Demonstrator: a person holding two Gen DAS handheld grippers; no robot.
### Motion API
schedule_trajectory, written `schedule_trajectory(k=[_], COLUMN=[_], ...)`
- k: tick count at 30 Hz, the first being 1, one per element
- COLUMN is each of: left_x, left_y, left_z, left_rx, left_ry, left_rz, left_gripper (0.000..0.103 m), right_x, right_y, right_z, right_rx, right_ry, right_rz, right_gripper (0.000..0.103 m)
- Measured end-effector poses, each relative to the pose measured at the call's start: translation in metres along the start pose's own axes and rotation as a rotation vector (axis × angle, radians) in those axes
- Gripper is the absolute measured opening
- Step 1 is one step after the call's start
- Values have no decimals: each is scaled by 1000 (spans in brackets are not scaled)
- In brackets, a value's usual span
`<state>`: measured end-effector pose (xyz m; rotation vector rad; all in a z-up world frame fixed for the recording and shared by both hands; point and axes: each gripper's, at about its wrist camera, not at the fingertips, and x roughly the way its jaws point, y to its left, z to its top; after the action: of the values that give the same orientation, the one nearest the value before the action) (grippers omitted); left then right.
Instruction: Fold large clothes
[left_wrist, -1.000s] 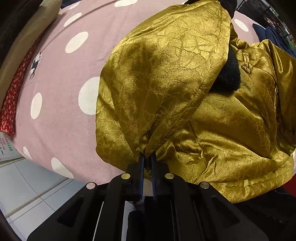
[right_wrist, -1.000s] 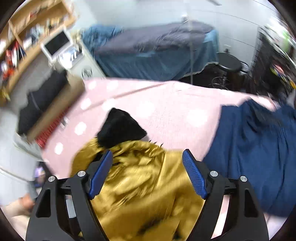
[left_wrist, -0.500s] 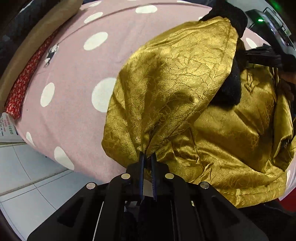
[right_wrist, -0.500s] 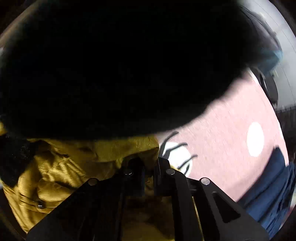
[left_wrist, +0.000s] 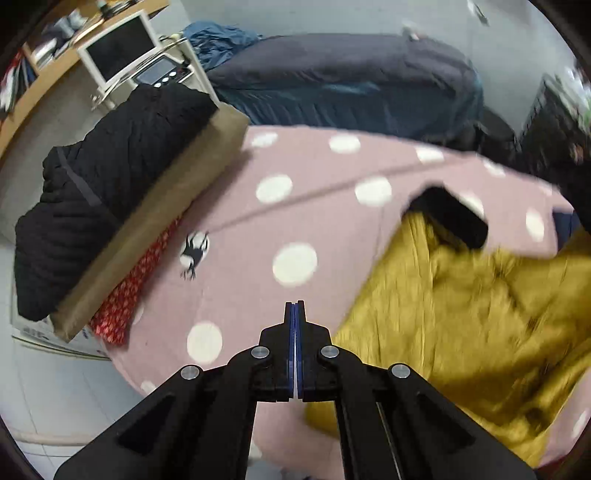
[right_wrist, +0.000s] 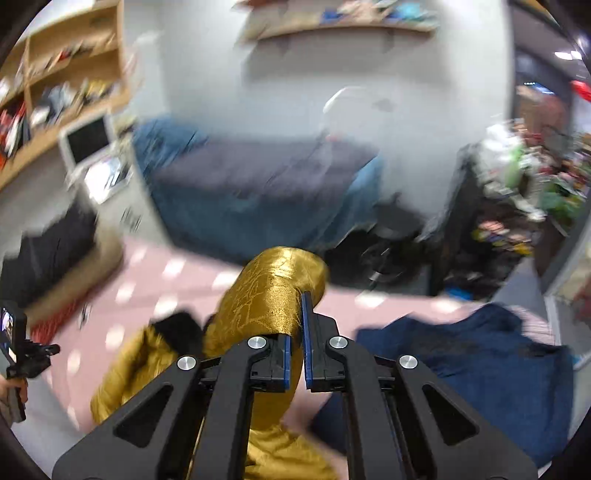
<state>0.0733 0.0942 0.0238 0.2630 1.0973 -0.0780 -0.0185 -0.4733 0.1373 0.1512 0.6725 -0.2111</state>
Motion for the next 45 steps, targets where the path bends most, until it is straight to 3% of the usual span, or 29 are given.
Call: schedule_trajectory(k=[3, 5, 6, 7, 8, 10, 13, 15, 17, 18, 19, 20, 22, 25, 30, 32, 33, 34, 35, 36, 37, 39, 40, 42, 45], left_x=[-1, -4, 0, 5, 15, 48, 99, 124, 153, 161, 173, 175, 173, 152, 110, 100, 100, 100, 99, 97, 92, 85, 81, 80, 80], left_y=[14, 1, -3, -15, -25, -54, -102, -133, -155, -156, -152, -146, -126, -84, -16, 8, 13, 15, 16, 17, 17, 11, 6, -8, -28], left_z=[39, 50, 50, 48, 43, 32, 7, -10, -25, -29, -32, -31, -20, 14, 98, 128, 138, 145, 146, 146, 140, 119, 104, 63, 3], left_rx=[-12, 6, 4, 0, 5, 20, 42, 115, 200, 202, 170, 143, 106, 73, -41, -86, -85, -76, -68, -63, -61, -58, -49, -27, 29], left_ry=[-13, -20, -25, -39, -29, 72, 208, 252, 262, 273, 313, 326, 295, 181, -3, -25, -16, -14, -27, -46, -71, -80, -73, -50, 13], left_rz=[-19, -76, -90, -116, -152, -214, -200, -123, 67, 82, 49, 28, 39, 80, 168, 139, 120, 131, 149, 159, 151, 99, 59, 0, -122], left_gripper=[1, 35, 87, 93, 94, 94, 94, 94, 71, 39, 15, 12, 8, 7, 7, 14, 24, 50, 64, 92, 96, 96, 96, 96, 96], right_x=[-65, -90, -99, -103, -117, -111, -86, -75, -72, -72, -77, -80, -92, -103, -118, -116, -110, -99, -87, -71, -50, -25, -21, -21, -33], right_y=[-35, -48, -56, -62, -72, -91, -106, -108, -110, -112, -116, -112, -122, -139, -129, -120, -118, -120, -123, -126, -130, -130, -127, -114, -91], right_z=[13, 12, 13, 14, 13, 7, -14, -37, -56, -66, -73, -77, -78, -71, -53, -47, -45, -44, -45, -49, -55, -72, -80, -103, -135], right_rx=[90, 110, 132, 162, 177, 214, 231, 225, 274, 300, 321, 330, 359, 388, 363, 365, 375, 392, 415, 444, 487, 519, 530, 549, 530], right_ry=[-89, -146, -158, -157, -158, -120, -19, 31, 57, 59, 62, 63, 51, 26, -24, -58, -63, -57, -32, 18, 114, 211, 218, 196, 159], right_rz=[-65, -133, -170, -200, -231, -282, -343, -370, -367, -366, -371, -379, -378, -376, -313, -256, -238, -223, -208, -210, -259, -285, -265, -227, -209], right_gripper=[5, 5, 5, 5, 5, 5, 5, 5, 5, 5, 5, 5, 5, 5, 5, 5, 5, 7, 12, 19, 24, 45, 49, 75, 78])
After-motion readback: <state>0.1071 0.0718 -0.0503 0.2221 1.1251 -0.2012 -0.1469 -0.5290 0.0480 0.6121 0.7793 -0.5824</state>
